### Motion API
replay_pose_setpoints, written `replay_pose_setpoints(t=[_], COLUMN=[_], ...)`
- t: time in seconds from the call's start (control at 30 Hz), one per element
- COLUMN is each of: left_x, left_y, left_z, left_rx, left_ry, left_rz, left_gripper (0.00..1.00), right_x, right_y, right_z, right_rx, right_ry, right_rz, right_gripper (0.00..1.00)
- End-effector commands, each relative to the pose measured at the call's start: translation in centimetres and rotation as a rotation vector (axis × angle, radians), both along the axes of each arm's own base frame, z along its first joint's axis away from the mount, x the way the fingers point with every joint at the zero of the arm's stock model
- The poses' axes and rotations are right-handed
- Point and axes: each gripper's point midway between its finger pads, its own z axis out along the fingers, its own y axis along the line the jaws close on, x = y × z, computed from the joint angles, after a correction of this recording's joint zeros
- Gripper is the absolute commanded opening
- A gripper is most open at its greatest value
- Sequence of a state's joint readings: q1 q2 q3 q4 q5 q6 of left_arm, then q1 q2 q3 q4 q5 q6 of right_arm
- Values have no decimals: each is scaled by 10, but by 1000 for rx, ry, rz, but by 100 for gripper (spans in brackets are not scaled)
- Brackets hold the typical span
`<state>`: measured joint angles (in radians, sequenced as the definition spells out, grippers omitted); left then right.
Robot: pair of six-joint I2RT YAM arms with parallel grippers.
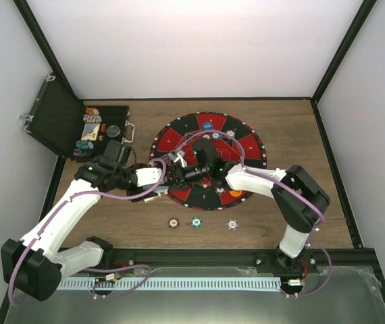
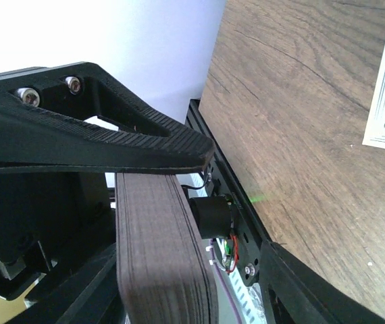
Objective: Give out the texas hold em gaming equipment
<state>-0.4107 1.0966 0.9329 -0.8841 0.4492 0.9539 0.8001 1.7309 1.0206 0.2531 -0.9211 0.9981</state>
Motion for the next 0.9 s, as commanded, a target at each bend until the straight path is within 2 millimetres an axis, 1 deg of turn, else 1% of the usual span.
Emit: replay_pose_setpoints(t=[0.0,0.17,0.3,0.37,0.43,0.5,0.53,0.6,0.63,0.67,0.73,0.77,0.87], left_x=[7,9,9,9,10,10,10,11,11,11,12,13,14], left_y=[-1,2,2,2,4,6,7,6,6,5,3,3,3], left_z=[15,19,19,18,14,11,10,10,11,12,13,13,14], left_rx=[-33,-48,-55,-52,-41,-31,-27,-28,-33,-38,-46,-46,-47], left_ry=[-40,-38,-31,-29,-28,-25,-25,-27,-28,-28,-25,-20,-18], left_rz=[0,14,19,21,28,34,33,33,32,31,30,32,35], left_gripper=[4,4,4,4,4,4,4,4,4,4,4,4,4], right_x=[14,27,30,30,30,32,32,31,31,30,27,25,23], right_y=[-6,-21,-26,-25,-25,-25,-24,-19,-15,-10,1,6,19], right_z=[-4,-4,-1,3,9,19,24,30,31,31,28,24,21], right_rx=[-37,-57,-56,-48,-38,-17,-9,1,-2,-6,-11,-13,5], right_ry=[-31,-44,-52,-56,-67,-76,-83,-89,-91,-95,-91,-83,-65], right_rz=[-11,-43,-51,-48,-52,-59,-60,-50,-45,-35,-12,-3,19], right_gripper=[53,52,50,48,44,38,37,47,56,59,63,63,64])
